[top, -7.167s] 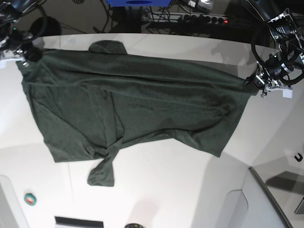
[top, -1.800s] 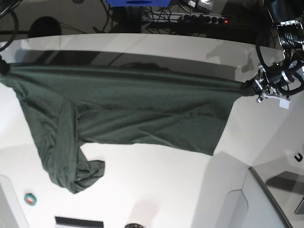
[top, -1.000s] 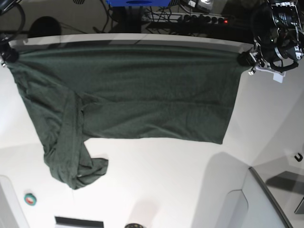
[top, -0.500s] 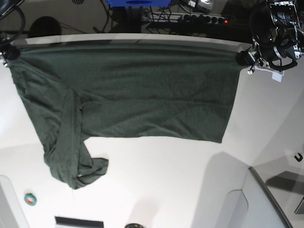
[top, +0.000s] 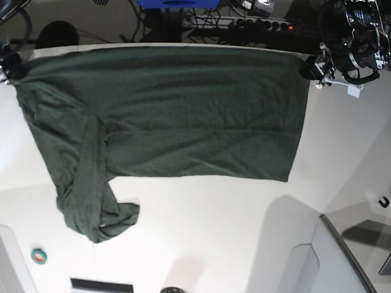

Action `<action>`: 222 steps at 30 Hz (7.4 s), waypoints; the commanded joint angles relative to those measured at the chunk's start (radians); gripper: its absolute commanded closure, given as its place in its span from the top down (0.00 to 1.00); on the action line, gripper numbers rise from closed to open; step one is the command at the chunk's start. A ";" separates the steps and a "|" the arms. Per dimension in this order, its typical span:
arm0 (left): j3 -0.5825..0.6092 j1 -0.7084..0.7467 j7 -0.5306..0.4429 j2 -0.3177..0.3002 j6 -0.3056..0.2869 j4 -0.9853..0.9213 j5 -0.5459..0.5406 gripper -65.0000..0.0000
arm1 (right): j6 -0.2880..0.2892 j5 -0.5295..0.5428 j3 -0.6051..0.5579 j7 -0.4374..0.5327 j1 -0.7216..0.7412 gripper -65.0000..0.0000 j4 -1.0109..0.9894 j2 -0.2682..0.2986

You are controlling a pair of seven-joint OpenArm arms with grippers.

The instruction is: Layout the t-shirt on the table in an organized manner, then fold the t-shirt properly

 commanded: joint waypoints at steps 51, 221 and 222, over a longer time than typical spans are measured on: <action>-0.285 -0.162 0.097 -0.002 -0.007 0.215 -0.010 0.29 | 0.081 0.007 -1.074 0.579 0.677 0.49 -0.575 0.123; -0.285 -0.127 0.099 -0.002 -0.007 0.213 -0.013 0.29 | -0.237 0.086 -1.013 0.412 0.343 0.03 -0.054 0.061; -0.285 -0.127 0.099 -0.002 -0.007 0.213 -0.012 0.29 | -0.237 0.086 -1.012 0.412 0.340 0.07 -0.054 0.061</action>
